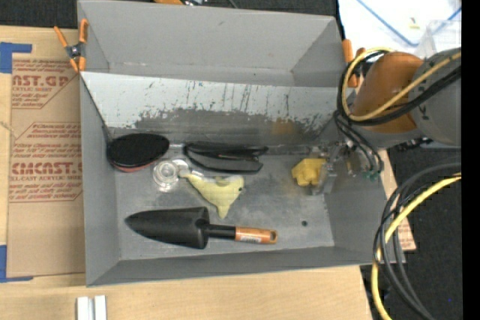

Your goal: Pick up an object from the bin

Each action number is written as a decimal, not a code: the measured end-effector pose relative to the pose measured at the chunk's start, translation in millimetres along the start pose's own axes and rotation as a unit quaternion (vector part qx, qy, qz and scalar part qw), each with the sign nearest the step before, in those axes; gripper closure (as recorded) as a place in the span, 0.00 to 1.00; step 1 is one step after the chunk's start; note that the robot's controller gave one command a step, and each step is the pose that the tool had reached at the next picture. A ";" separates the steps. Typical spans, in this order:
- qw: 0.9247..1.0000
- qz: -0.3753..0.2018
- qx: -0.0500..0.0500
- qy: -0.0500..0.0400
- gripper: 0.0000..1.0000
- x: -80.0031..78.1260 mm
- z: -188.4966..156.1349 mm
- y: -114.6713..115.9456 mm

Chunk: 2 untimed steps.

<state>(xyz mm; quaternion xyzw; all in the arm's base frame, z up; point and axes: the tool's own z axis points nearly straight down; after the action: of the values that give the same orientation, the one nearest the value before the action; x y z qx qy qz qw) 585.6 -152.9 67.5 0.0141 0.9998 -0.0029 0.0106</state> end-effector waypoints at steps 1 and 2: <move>1.000 0.000 0.000 0.000 1.00 0.0 0.0 0.0; 1.000 0.000 -0.001 0.003 1.00 1.9 -10.8 0.6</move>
Offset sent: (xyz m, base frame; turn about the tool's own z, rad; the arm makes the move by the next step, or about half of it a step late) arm 0.0000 -0.0001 0.0492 0.0000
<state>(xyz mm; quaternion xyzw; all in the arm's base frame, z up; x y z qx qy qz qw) 583.5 -152.2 78.3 0.0140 0.9999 -0.0023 0.0073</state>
